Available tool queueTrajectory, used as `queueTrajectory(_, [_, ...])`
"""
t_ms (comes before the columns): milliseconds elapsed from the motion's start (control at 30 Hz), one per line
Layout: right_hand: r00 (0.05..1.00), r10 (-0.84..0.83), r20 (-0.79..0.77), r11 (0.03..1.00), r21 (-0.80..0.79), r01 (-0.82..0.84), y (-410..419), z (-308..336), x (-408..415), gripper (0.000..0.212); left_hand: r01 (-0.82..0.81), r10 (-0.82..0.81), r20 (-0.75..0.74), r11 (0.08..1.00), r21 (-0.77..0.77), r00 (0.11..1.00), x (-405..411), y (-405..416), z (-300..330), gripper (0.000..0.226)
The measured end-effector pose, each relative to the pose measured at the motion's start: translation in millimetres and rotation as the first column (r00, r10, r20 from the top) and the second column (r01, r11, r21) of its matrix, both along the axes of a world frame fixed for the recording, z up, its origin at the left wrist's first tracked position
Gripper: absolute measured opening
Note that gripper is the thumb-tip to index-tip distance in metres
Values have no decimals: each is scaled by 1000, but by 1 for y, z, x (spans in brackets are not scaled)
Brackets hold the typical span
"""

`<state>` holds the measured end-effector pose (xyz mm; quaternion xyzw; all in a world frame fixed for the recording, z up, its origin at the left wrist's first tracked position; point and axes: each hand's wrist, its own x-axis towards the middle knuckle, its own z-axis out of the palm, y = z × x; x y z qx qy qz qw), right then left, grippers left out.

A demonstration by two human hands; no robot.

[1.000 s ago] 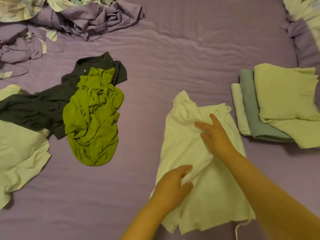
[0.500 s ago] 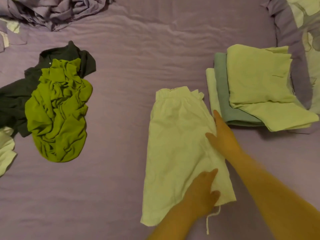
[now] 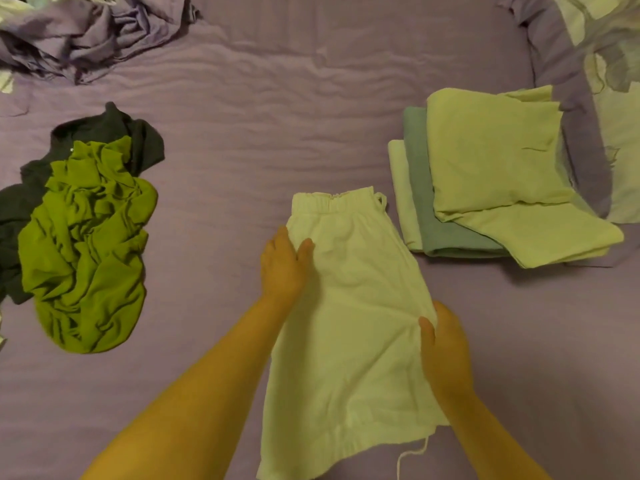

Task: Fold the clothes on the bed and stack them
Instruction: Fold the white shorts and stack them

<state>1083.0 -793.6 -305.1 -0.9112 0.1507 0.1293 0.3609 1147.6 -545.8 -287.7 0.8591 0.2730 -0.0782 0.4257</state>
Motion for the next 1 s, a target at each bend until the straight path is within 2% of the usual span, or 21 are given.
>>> queueTrajectory(67, [1000,4,25,999,-46,-3,0,-5,-2,35,-16,17,16,997,-72,1000,17,0,-1,48])
queueTrajectory(167, [1000,8,14,999,34,-9,6,-2,8,48,-114,110,-60,992,-62,992,38,-1,-4,47])
queueTrajectory(233, [999,12,-35,994,110,-8,13,3,16,63,-217,183,-176,956,-198,967,43,-1,-1,40])
queueTrajectory(300, [988,-28,-152,988,146,50,17,8,21,74,-322,189,-334,857,-404,923,40,6,8,39])
queueTrajectory(367, [971,-24,-236,987,146,60,17,10,20,64,-332,114,-396,772,-542,911,30,18,17,39])
queueTrajectory(433, [976,26,-216,987,159,9,16,12,17,42,-324,153,-326,752,-574,933,17,33,22,34])
queueTrajectory(500, [980,95,-172,976,210,-58,19,16,17,27,-324,251,-206,785,-528,946,2,47,20,32])
queueTrajectory(600, [947,272,-172,949,210,-234,36,25,29,26,-370,372,-74,842,-392,925,-27,62,24,18])
queueTrajectory(700, [858,477,-192,872,224,-435,54,33,53,30,-411,439,50,871,-268,897,-48,83,33,13])
queueTrajectory(800, [825,548,-139,827,237,-510,70,46,82,27,-413,446,155,888,-203,882,-47,107,48,10])
queueTrajectory(867, [858,508,-70,850,200,-487,83,47,97,23,-390,443,145,874,-289,885,-41,122,46,14])
queueTrajectory(933, [856,502,-124,861,164,-481,93,39,100,38,-383,448,32,796,-469,893,-42,124,40,32])
queueTrajectory(1000, [841,500,-205,865,81,-495,92,26,94,53,-456,465,-125,720,-523,877,-55,114,29,50])
